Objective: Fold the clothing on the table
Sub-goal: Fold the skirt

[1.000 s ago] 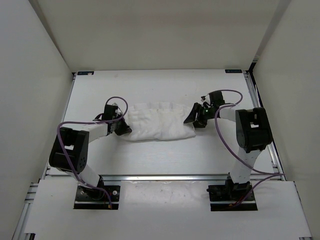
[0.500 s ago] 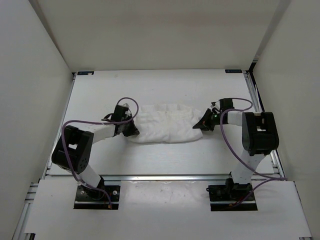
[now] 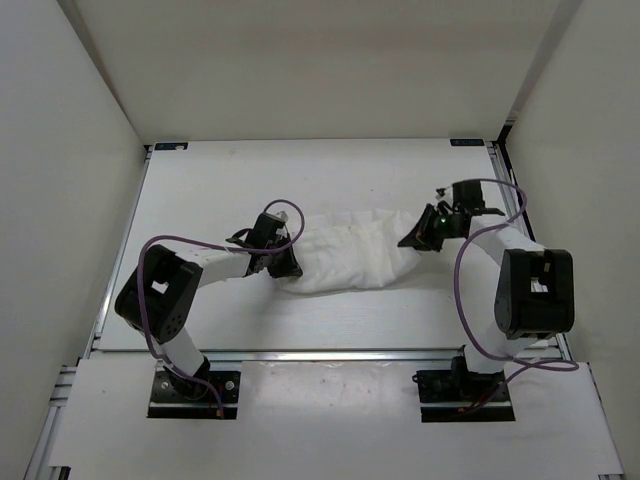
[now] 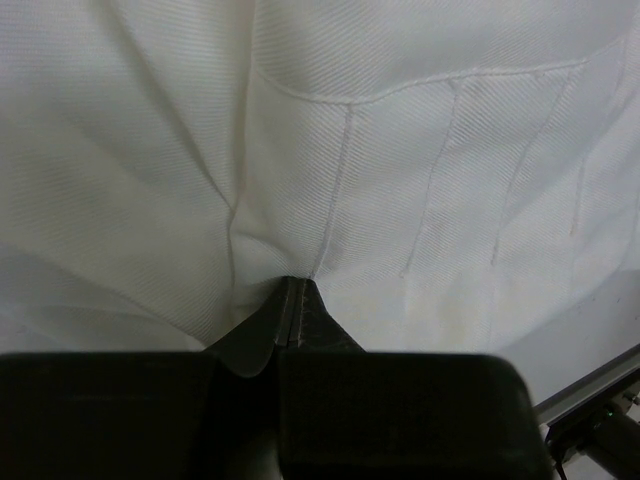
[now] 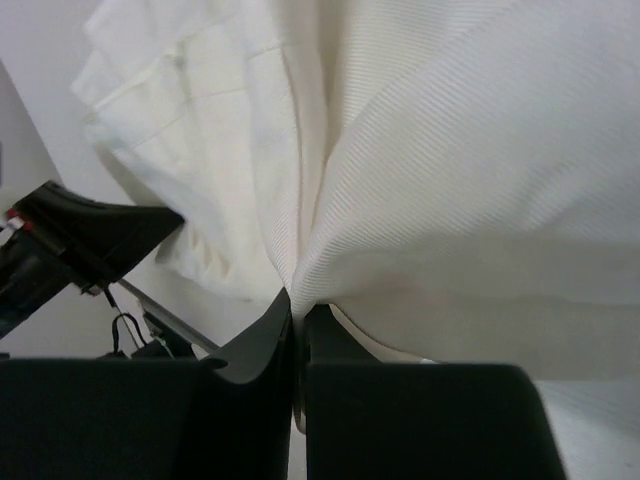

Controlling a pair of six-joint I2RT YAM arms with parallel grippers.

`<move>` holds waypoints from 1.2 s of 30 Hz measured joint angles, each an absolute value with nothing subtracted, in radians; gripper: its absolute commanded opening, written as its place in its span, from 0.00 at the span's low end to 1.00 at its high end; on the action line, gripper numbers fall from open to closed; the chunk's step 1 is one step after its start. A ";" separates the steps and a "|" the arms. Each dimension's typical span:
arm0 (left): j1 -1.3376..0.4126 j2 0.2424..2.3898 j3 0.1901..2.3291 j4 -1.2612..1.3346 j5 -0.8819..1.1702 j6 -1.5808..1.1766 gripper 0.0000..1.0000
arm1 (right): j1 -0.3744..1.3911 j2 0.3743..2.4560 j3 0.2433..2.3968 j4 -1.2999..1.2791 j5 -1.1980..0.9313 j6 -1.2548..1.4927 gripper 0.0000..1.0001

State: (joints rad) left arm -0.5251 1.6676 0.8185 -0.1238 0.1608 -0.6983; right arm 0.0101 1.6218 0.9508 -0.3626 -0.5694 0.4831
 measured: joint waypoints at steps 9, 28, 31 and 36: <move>-0.517 1.668 0.818 -0.123 0.161 -0.700 0.00 | 0.260 1.645 1.314 -0.390 -0.592 0.502 0.00; -0.472 1.641 0.778 -0.097 0.167 -0.707 0.00 | 0.581 2.034 1.576 -0.412 -0.746 0.548 0.00; -0.464 1.641 0.778 -0.099 0.169 -0.707 0.00 | 0.585 2.084 1.590 -0.381 -0.799 0.570 0.11; -0.413 1.640 0.788 -0.126 0.184 -0.698 0.00 | 0.588 2.179 1.567 -0.223 -0.933 0.688 0.33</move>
